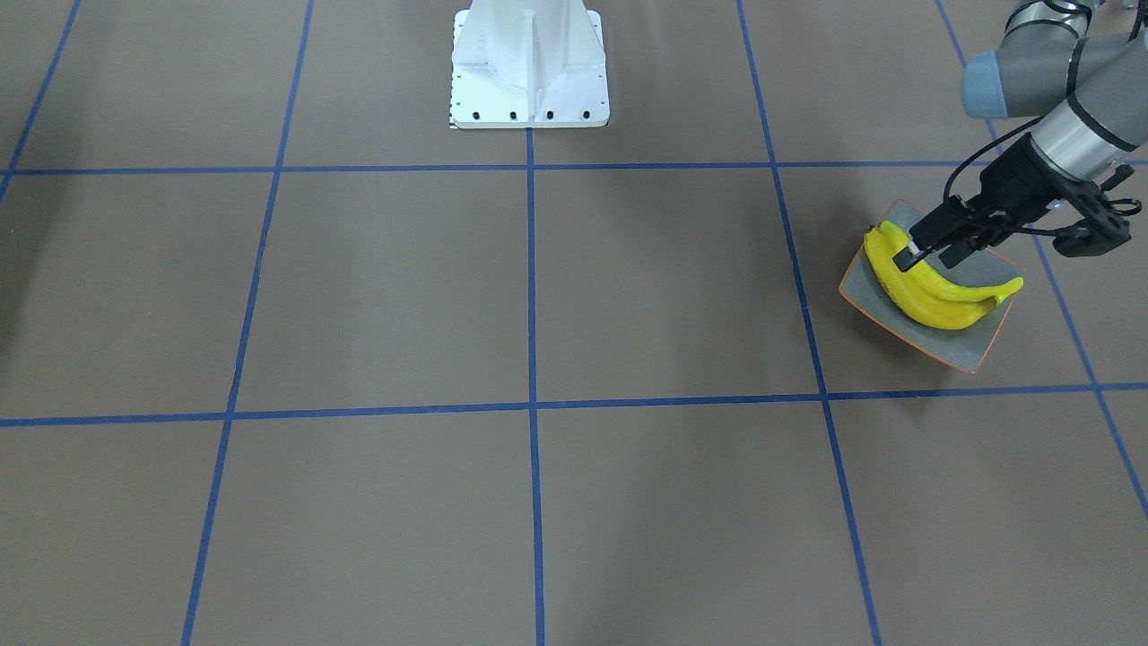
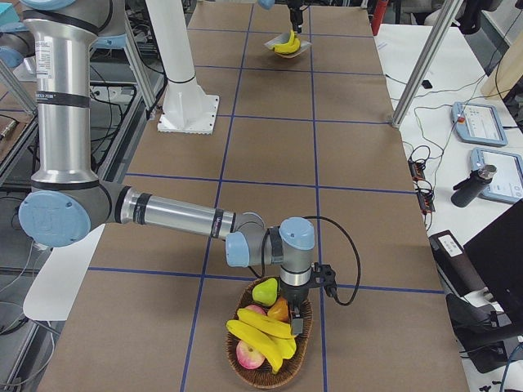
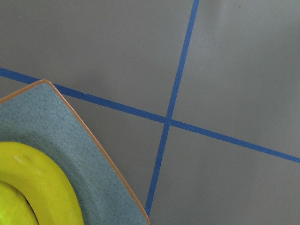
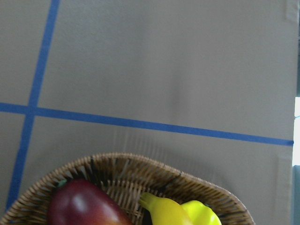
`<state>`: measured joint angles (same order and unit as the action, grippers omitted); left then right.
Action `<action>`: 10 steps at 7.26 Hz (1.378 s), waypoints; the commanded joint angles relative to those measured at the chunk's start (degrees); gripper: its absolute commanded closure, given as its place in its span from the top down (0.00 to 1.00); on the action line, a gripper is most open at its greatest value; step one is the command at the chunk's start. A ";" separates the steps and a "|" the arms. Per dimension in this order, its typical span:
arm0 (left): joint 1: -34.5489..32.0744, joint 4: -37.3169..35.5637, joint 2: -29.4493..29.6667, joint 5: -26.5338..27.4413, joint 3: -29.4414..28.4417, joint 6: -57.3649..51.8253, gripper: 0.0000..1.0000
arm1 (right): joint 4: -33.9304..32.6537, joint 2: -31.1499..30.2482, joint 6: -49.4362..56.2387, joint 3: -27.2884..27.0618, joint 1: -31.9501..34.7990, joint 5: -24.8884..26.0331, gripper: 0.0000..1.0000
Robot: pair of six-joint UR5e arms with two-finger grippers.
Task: Transfer all bananas from basket to plate
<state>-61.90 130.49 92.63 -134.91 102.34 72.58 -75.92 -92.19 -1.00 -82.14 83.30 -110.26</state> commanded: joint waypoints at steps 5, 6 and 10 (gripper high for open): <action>-0.06 0.11 0.01 0.00 0.14 0.20 1.00 | -12.48 1.40 5.39 -1.44 -3.58 4.88 0.84; -0.06 0.11 0.01 0.00 0.14 0.20 1.00 | -12.67 1.31 5.48 -1.35 -3.76 5.23 0.78; -0.06 0.11 -0.08 0.08 0.23 0.20 1.00 | -12.94 1.40 3.11 -0.83 -3.93 4.18 0.78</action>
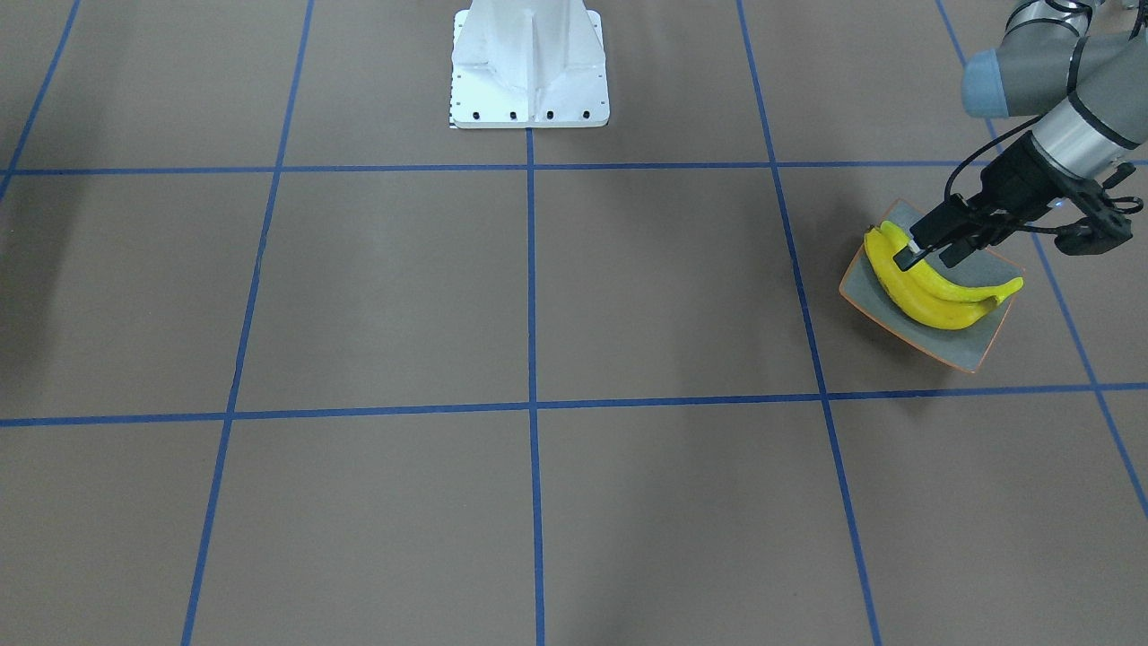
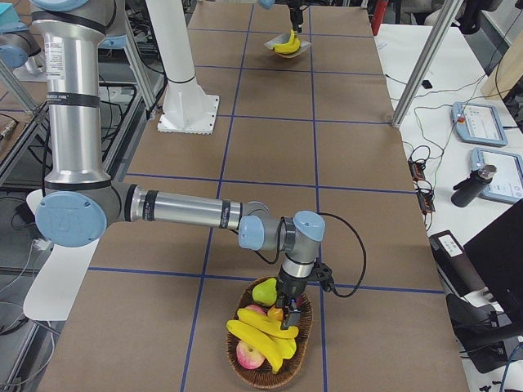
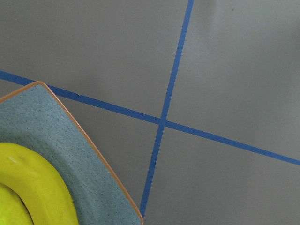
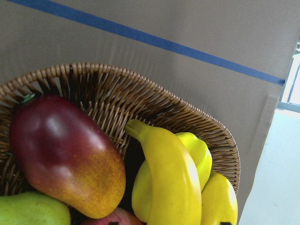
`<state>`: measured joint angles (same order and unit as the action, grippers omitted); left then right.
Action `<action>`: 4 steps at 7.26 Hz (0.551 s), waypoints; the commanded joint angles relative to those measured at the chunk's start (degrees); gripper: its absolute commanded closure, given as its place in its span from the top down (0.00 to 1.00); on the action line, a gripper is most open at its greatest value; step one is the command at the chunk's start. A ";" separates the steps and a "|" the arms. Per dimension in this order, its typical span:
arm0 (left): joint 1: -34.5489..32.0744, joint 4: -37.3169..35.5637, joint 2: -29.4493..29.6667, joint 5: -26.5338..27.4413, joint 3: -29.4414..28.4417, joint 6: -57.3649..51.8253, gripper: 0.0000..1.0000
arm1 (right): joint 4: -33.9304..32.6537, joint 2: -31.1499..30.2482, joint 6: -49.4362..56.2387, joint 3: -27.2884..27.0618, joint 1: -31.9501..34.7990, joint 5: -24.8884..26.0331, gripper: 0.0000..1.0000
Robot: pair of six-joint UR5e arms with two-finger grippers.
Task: Transfer all bananas from basket to plate
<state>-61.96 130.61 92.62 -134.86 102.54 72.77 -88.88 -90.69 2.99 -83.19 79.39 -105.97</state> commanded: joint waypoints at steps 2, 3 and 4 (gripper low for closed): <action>0.00 0.00 -0.07 -0.06 0.03 0.00 1.00 | 0.11 -0.19 -2.28 1.10 -0.02 -0.29 0.78; 0.00 0.00 -0.07 -0.06 0.03 0.00 1.00 | 0.11 -0.10 -4.90 1.19 -0.02 -0.29 0.78; 0.00 0.00 -0.07 -0.06 0.03 0.00 1.00 | 0.29 -0.10 -5.10 1.80 -0.02 -0.29 0.78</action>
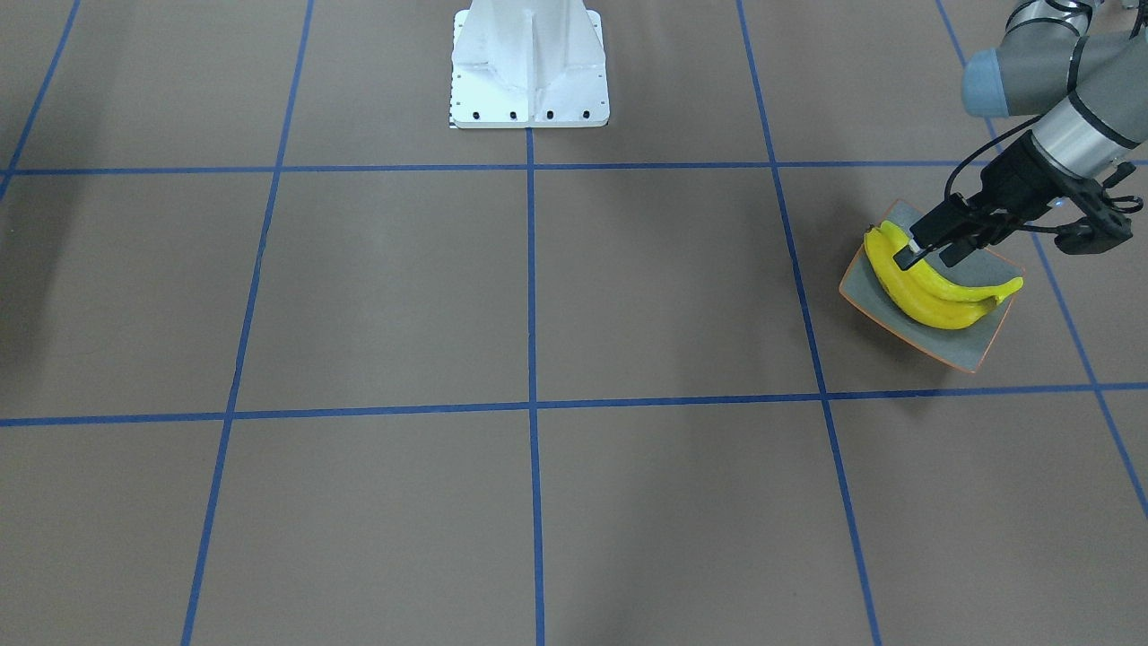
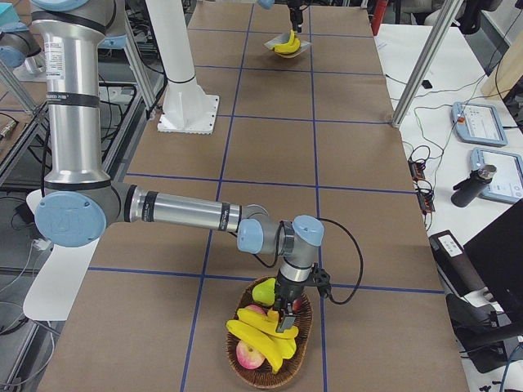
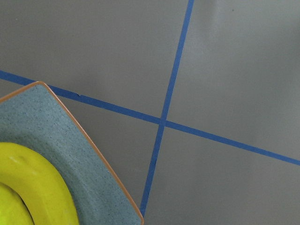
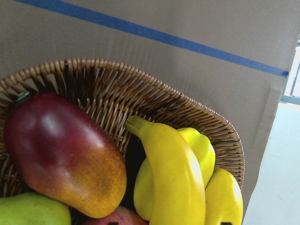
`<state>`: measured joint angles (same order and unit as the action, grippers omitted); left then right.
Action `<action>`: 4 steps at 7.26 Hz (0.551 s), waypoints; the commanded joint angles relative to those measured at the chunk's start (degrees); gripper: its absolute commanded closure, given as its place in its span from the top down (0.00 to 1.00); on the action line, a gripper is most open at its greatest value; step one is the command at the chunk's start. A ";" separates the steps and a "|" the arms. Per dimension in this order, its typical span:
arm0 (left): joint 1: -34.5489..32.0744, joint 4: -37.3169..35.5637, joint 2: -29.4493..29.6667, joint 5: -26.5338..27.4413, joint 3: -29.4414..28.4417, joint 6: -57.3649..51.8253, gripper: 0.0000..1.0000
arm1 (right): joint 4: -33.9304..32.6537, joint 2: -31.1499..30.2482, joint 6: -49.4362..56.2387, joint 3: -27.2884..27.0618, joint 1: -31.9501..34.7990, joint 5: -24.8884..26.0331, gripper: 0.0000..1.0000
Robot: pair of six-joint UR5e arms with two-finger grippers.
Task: Transfer all bananas from basket to plate
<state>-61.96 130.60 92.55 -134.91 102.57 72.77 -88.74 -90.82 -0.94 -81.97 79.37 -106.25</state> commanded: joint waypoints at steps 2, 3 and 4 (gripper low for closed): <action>-0.09 0.01 0.00 0.00 0.44 0.00 1.00 | 0.41 0.55 -1.17 2.24 0.00 0.08 0.79; -0.09 -0.08 0.00 0.08 0.44 0.00 1.00 | 0.41 0.64 -1.17 2.34 0.00 0.08 0.78; -0.09 0.01 0.00 0.00 0.44 0.09 1.00 | 0.41 0.65 -1.26 2.34 0.00 0.08 0.67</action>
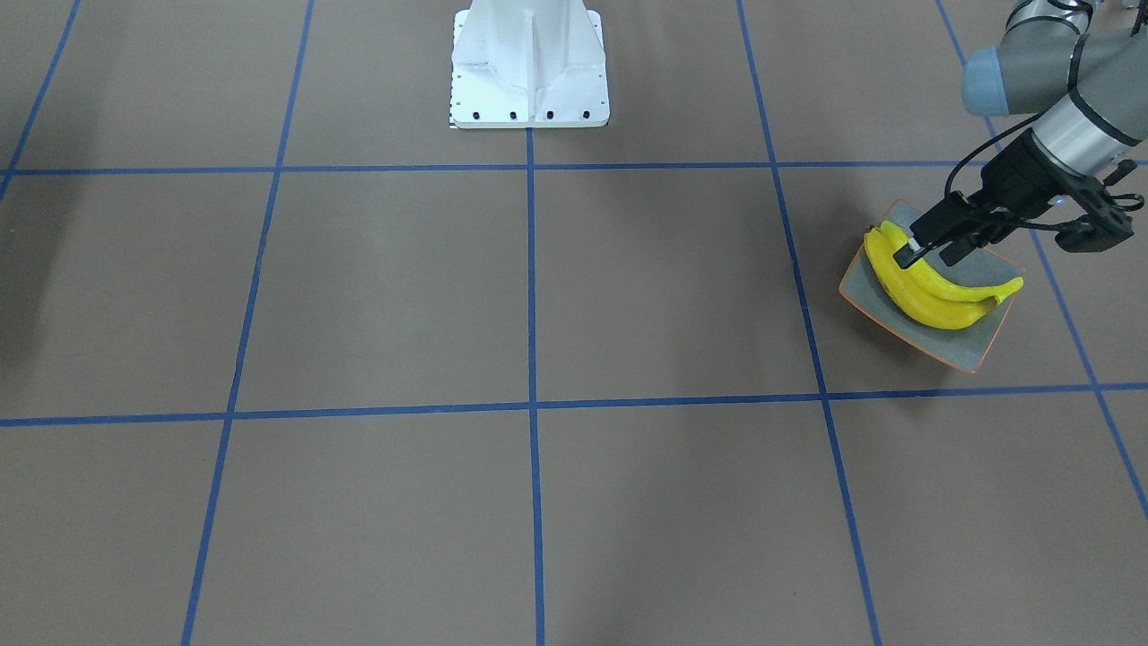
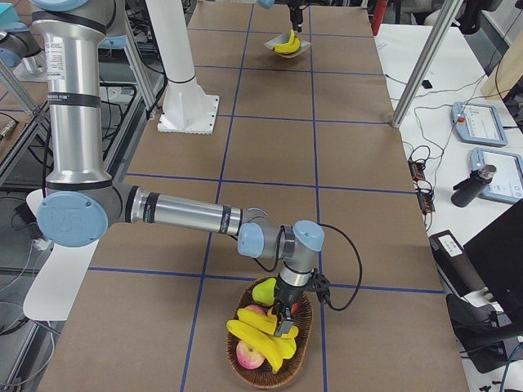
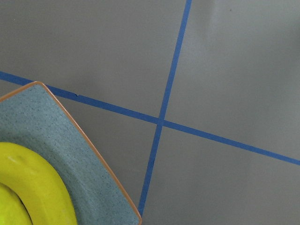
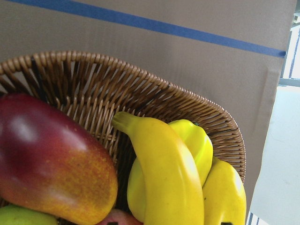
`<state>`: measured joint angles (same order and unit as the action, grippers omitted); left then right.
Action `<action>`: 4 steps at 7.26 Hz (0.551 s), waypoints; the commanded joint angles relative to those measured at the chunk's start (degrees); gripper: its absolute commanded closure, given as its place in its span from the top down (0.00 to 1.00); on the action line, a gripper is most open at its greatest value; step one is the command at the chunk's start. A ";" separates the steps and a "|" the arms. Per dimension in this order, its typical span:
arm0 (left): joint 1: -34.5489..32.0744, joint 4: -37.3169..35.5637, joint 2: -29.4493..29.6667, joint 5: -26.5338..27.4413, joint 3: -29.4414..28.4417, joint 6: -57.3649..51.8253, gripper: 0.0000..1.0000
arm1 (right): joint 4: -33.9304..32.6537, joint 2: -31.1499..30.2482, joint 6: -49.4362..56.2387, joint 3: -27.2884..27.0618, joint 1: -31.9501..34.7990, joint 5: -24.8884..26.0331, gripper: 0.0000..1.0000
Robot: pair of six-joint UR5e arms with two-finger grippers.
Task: Transfer all bananas from basket to plate
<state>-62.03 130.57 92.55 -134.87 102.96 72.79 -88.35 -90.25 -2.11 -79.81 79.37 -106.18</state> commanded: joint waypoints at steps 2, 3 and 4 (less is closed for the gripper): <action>-0.02 0.04 0.00 -0.04 0.05 0.07 1.00 | 0.02 -0.02 0.27 0.44 0.00 0.18 0.14; -0.02 0.04 -0.17 -0.04 0.39 0.15 1.00 | 0.11 -0.02 0.79 0.27 0.00 0.18 0.00; -0.02 0.04 -0.18 -0.04 0.40 0.16 1.00 | 0.11 0.07 1.06 -0.34 0.00 0.01 0.00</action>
<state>-62.05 130.60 92.43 -134.91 103.24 72.92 -88.27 -90.25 -1.47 -79.63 79.37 -106.04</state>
